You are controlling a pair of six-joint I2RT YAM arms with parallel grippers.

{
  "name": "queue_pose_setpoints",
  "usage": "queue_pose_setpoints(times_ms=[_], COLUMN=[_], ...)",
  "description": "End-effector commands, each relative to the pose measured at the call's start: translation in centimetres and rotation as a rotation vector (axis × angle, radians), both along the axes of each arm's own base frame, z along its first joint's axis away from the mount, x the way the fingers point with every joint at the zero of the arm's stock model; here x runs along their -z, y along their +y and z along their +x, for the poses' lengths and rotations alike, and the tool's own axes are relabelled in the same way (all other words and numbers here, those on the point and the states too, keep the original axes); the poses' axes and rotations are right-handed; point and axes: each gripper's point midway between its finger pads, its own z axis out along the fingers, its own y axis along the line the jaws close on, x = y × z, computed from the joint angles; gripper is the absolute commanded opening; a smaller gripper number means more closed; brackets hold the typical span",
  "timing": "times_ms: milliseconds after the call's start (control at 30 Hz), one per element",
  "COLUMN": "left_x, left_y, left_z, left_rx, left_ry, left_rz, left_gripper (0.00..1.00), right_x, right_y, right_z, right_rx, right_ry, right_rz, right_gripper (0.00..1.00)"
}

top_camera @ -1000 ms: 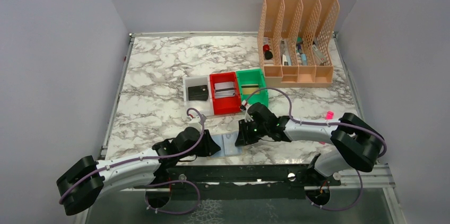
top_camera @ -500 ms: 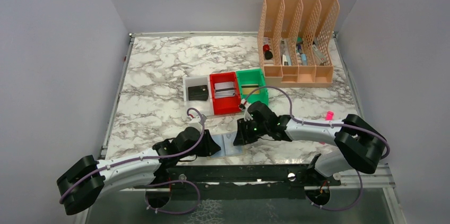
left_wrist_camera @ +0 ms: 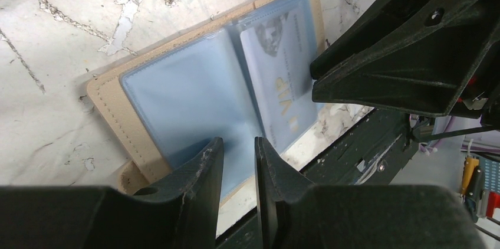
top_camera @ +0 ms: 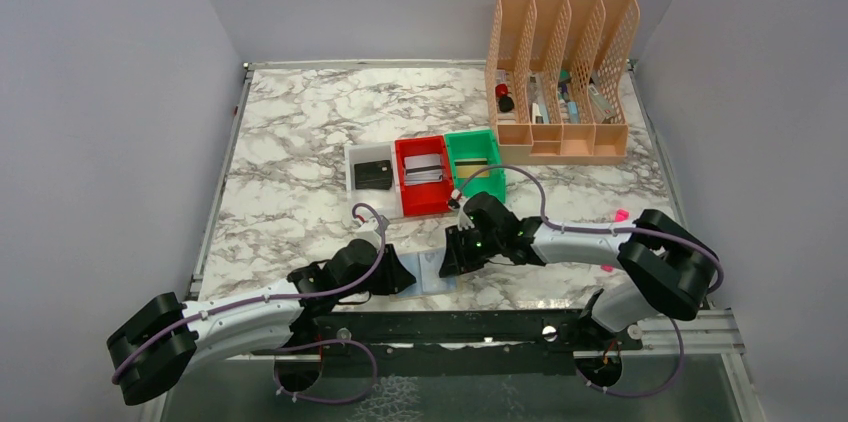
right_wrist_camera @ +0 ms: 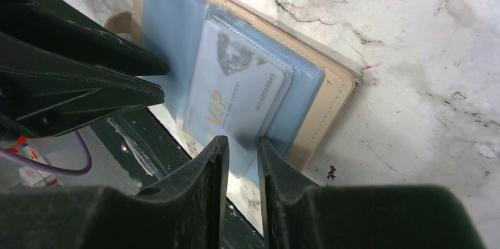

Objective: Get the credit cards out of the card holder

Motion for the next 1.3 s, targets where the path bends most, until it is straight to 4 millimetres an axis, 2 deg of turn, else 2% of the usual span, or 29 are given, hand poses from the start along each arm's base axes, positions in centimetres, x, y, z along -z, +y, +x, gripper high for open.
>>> queue_pose_setpoints(times_ms=[0,300,367,500,600,867,1033,1267], left_x=[0.1,0.1,0.2,0.1,-0.1,-0.1,0.0,0.2], left_y=[0.0,-0.1,-0.1,-0.1,-0.1,-0.2,-0.3,-0.4], left_z=[-0.1,-0.1,-0.1,-0.2,-0.1,0.0,-0.1,0.0], left_rx=[0.01,0.014,0.013,0.012,0.012,0.016,0.018,0.022], left_ry=[-0.003,-0.003,0.0,-0.002,-0.005,-0.005,-0.002,0.0], left_rz=[0.013,0.011,0.011,0.005,0.0,0.009,0.011,0.014], left_gripper=[0.29,0.29,0.29,0.29,0.29,0.29,0.28,0.28], right_x=[-1.6,-4.1,-3.6,-1.9,-1.2,0.0,-0.4,-3.1], right_y=[0.7,2.6,2.2,0.2,-0.5,0.4,1.2,2.5], right_z=[0.1,-0.8,-0.4,1.1,1.2,0.1,-0.1,-0.6], right_rx=[-0.021,-0.055,-0.033,0.066,0.074,0.026,-0.004,-0.027], right_ry=[-0.036,0.005,0.001,-0.045,-0.057,0.01,0.018,0.021], right_rz=[0.041,0.187,0.149,0.01,-0.021,0.007,0.04,0.168], right_gripper=[0.3,0.32,0.32,0.35,0.37,0.37,0.35,0.35])
